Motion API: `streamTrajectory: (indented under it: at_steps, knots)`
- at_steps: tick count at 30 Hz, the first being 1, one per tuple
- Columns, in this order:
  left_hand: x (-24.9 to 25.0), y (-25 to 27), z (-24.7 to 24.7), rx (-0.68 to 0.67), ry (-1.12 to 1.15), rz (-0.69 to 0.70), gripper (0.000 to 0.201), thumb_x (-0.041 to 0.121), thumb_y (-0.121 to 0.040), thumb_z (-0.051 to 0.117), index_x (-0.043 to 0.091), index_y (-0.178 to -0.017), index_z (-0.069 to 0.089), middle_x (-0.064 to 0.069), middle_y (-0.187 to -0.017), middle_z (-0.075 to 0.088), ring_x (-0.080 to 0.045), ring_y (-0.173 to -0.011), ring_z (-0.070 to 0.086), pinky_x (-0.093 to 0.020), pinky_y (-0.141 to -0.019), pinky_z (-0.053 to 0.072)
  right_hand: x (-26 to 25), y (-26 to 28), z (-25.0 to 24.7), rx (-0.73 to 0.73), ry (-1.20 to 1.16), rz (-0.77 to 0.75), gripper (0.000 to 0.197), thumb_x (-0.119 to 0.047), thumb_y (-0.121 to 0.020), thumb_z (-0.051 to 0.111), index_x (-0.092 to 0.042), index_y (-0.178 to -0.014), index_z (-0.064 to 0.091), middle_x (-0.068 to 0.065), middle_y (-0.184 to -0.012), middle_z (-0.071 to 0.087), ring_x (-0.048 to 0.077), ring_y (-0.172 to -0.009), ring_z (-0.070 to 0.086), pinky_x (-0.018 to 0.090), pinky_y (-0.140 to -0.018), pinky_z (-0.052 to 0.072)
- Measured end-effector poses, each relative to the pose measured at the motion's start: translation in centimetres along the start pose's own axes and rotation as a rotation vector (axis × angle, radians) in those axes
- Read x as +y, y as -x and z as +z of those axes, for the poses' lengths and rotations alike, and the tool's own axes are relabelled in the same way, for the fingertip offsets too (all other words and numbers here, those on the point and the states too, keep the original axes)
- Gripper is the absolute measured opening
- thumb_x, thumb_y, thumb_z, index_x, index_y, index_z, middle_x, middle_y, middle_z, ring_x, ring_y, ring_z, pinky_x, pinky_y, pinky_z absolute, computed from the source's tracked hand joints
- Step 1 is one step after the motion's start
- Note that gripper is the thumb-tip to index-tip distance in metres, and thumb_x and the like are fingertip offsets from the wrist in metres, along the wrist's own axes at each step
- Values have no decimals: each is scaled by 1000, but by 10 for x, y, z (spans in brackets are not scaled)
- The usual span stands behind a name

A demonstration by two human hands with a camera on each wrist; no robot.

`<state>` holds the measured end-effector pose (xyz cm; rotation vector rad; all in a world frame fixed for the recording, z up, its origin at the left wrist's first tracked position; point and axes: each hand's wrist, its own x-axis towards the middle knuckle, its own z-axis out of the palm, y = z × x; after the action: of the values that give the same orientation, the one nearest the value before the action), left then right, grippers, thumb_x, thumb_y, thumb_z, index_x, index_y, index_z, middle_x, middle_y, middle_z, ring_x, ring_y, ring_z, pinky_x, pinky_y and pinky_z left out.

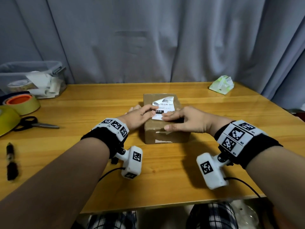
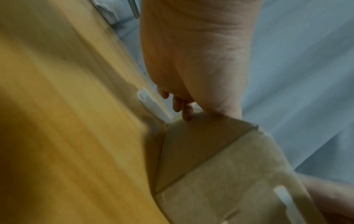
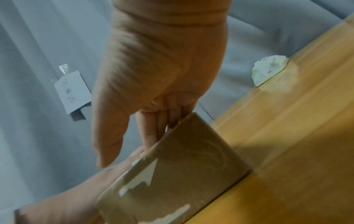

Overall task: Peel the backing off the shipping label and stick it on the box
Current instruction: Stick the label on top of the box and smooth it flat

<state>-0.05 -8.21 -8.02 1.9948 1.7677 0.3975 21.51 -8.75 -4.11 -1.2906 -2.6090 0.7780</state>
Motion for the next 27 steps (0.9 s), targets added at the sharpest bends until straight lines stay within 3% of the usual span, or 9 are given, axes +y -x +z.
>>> streamTrajectory:
  at_steps: [3,5,8,10,12,15,20,27]
  knots:
    - [-1,-1,1,-8,16,-9,38,51,-96,28,50,-134,35,-13,-120,46,-30,-121,35,-42,-106,25,-2,2,0,-13,-49,9,50,-45,-82,63,-26,-128,59,-6,-136,58,7,-129,47,25,-114,30]
    - [-1,-1,1,-11,23,-7,38,51,-96,28,50,-133,35,-13,-119,46,-29,-120,35,-43,-105,26,-3,-5,0,47,-118,43,50,-44,-89,54,-28,-136,50,0,-139,55,15,-129,47,25,-110,31]
    - [-3,-2,2,-22,18,-2,39,53,-95,27,49,-134,33,-12,-117,47,-26,-117,36,-42,-104,27,-4,-19,1,98,-210,130,52,-45,-97,34,-28,-146,33,-4,-155,31,16,-145,23,28,-117,12]
    - [-8,-3,4,-24,32,-4,42,61,-91,27,52,-131,30,-10,-124,48,-26,-121,36,-45,-108,27,-4,-28,4,28,-59,155,52,-43,-100,20,-25,-149,21,-5,-160,14,14,-149,7,35,-120,-4]
    - [-9,-2,4,-37,47,-16,42,63,-89,26,53,-130,28,-9,-130,46,-28,-126,34,-48,-109,25,-2,-34,8,-47,138,160,56,-46,-99,10,-26,-151,10,-5,-161,0,11,-149,-4,40,-120,-11]
    - [-7,-1,3,-54,58,-39,40,57,-94,27,49,-133,28,-11,-136,42,-30,-129,31,-46,-109,24,1,-34,9,-106,267,148,60,-52,-97,7,-27,-151,0,-6,-161,-8,11,-148,-9,42,-119,-13]
    - [-6,-2,2,-54,33,-66,40,60,-91,27,49,-129,30,-9,-140,41,-31,-133,30,-51,-113,22,-2,-25,7,-187,393,139,73,-62,-90,5,-24,-150,-9,-4,-161,-13,14,-148,-12,45,-119,-12]
    - [10,-1,-5,-57,-17,-60,38,43,-97,33,34,-134,35,-5,-146,42,-29,-135,33,-35,-109,23,-8,-11,14,-166,417,130,80,-66,-88,13,-22,-151,-8,-4,-161,-11,12,-148,-11,41,-119,-14]
